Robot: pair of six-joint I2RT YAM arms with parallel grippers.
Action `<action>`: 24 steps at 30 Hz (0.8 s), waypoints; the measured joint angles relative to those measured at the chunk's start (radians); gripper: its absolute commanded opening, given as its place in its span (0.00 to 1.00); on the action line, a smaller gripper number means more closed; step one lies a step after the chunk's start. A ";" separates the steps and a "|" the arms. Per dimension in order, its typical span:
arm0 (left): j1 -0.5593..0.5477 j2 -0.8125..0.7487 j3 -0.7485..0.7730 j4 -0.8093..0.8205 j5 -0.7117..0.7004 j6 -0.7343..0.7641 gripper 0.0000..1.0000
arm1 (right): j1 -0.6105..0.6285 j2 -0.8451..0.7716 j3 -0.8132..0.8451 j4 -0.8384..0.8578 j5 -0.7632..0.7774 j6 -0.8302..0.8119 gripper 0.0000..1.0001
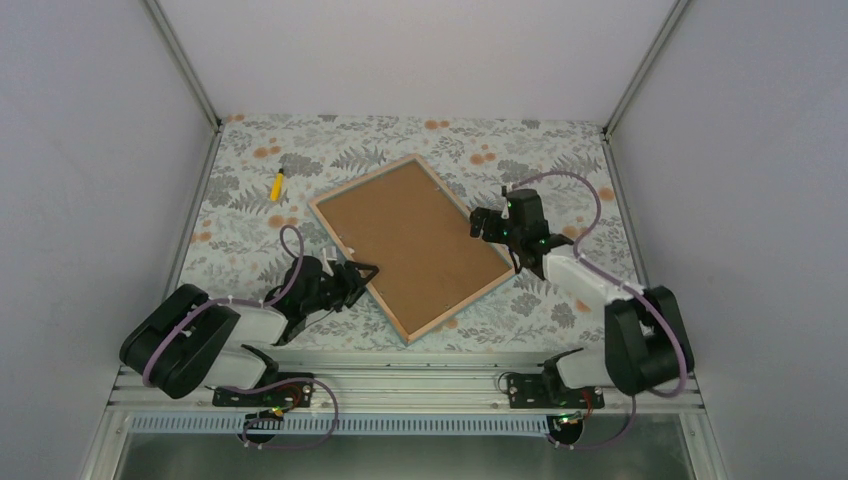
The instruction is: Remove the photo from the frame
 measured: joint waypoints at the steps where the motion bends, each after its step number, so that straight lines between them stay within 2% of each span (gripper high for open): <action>1: 0.002 -0.002 0.000 -0.014 0.000 0.007 0.57 | -0.012 0.027 0.013 0.003 -0.019 -0.013 1.00; 8: 0.011 -0.011 0.028 -0.141 0.000 0.082 0.59 | -0.063 0.203 0.092 0.005 -0.134 -0.091 1.00; 12: 0.014 -0.011 0.058 -0.212 -0.002 0.125 0.59 | -0.063 0.251 0.100 -0.017 -0.194 -0.112 1.00; 19: 0.015 -0.011 0.148 -0.380 -0.029 0.232 0.65 | -0.063 0.254 0.073 -0.035 -0.286 -0.125 1.00; 24: 0.015 0.007 0.240 -0.519 -0.081 0.316 0.70 | -0.063 0.198 0.010 -0.036 -0.320 -0.130 1.00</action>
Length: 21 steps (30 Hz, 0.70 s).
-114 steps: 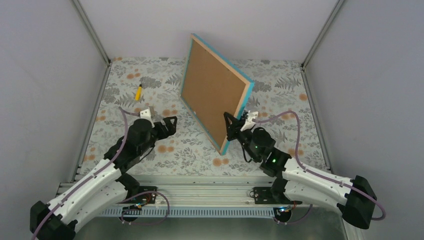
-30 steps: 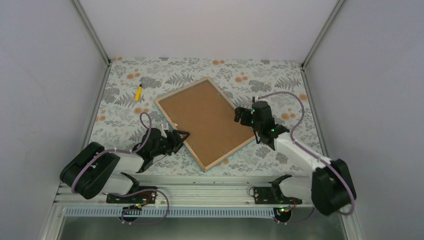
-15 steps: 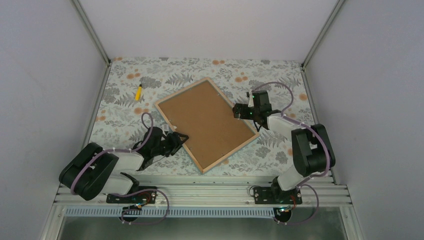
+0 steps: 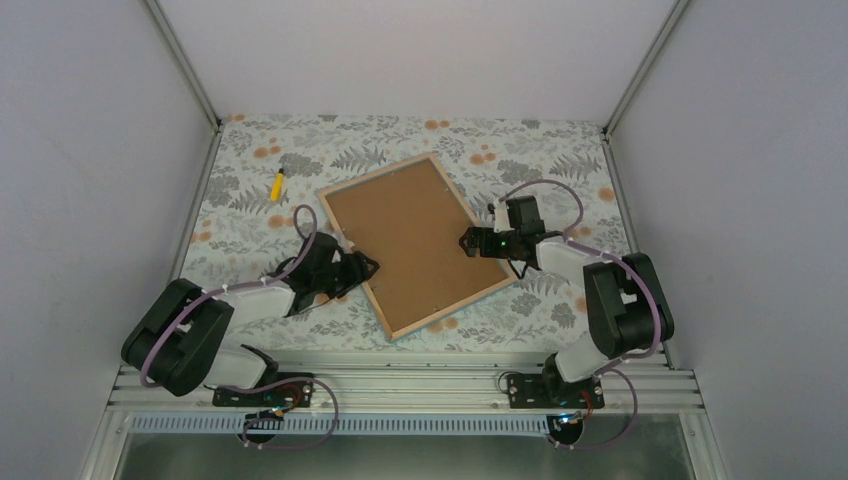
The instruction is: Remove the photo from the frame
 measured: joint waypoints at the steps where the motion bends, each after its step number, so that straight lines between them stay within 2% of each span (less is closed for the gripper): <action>1: 0.000 0.006 0.019 -0.025 -0.012 0.018 0.71 | 0.000 -0.013 -0.013 -0.003 -0.006 0.000 1.00; 11: 0.006 0.094 0.185 -0.214 -0.129 0.164 0.79 | 0.041 -0.138 -0.141 -0.002 -0.037 0.031 1.00; 21: 0.008 0.115 0.250 -0.335 -0.269 0.249 0.88 | 0.143 -0.217 -0.227 0.034 -0.038 0.114 1.00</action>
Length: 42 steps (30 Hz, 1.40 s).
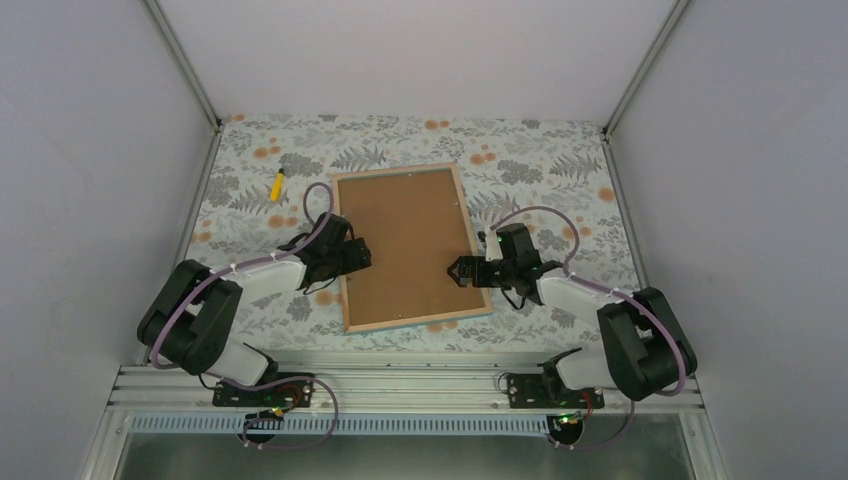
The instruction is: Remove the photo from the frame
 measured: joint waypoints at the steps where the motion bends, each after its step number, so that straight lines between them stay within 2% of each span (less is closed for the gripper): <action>1: -0.001 0.000 0.002 -0.010 -0.014 0.007 0.89 | 0.003 -0.004 -0.003 0.002 0.003 0.006 1.00; 9: -0.003 -0.015 0.037 -0.076 -0.097 0.034 0.99 | 0.010 -0.050 -0.020 0.000 0.063 0.032 1.00; 14: 0.020 -0.033 0.093 -0.161 -0.154 0.064 1.00 | 0.010 -0.089 -0.021 0.004 0.116 0.029 1.00; 22: 0.203 -0.022 0.301 -0.283 -0.213 0.170 1.00 | 0.010 -0.174 -0.054 0.074 0.165 0.005 1.00; 31: 0.428 0.237 0.578 -0.363 -0.236 0.346 0.95 | 0.010 -0.345 -0.188 0.142 0.216 0.006 1.00; 42: 0.552 0.536 0.840 -0.383 -0.180 0.545 0.77 | 0.010 -0.420 -0.230 0.195 0.254 0.018 1.00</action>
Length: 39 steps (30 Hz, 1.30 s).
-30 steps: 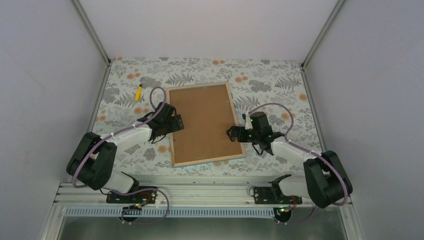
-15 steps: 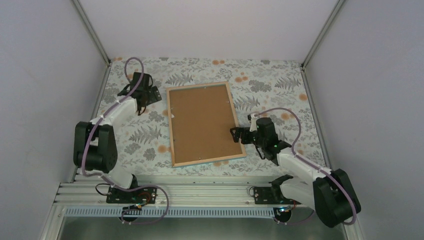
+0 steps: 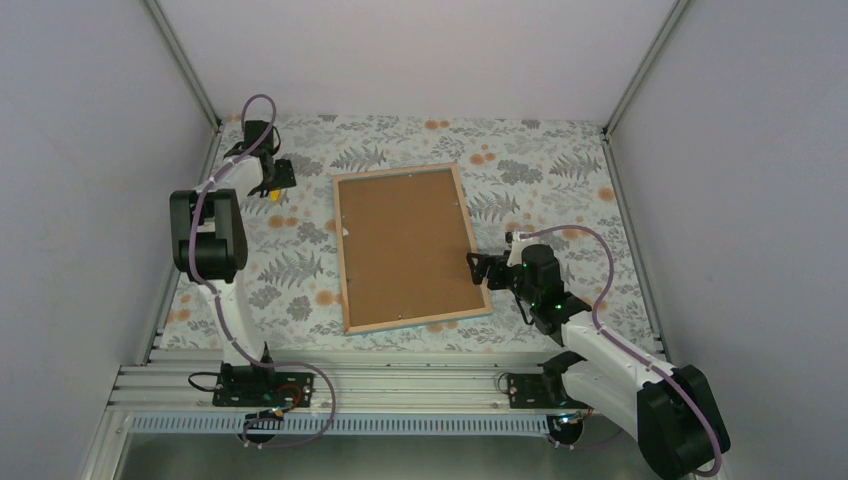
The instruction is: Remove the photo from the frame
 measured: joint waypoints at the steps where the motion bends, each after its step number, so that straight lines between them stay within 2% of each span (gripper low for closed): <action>1: 0.003 0.025 0.027 -0.006 0.005 0.015 0.72 | 0.000 0.000 0.000 0.002 0.003 0.000 1.00; 10: 0.026 0.192 0.178 -0.064 0.056 0.088 0.46 | 0.000 0.000 0.000 0.006 0.011 0.000 1.00; 16: 0.029 0.213 0.201 -0.089 0.079 0.109 0.27 | 0.000 0.000 0.000 0.006 0.011 0.000 1.00; 21: 0.029 0.217 0.206 -0.102 0.086 0.112 0.08 | 0.000 0.001 0.000 0.006 0.011 0.000 1.00; 25: 0.029 0.215 0.204 -0.103 0.095 0.111 0.03 | 0.000 0.013 0.000 0.008 0.009 0.000 1.00; 31: 0.025 0.146 0.140 -0.124 0.123 0.080 0.02 | 0.000 0.076 0.010 -0.002 -0.008 0.000 1.00; 39: -0.029 -0.138 -0.046 -0.085 0.230 -0.001 0.02 | 0.002 0.184 0.069 -0.044 -0.069 0.000 1.00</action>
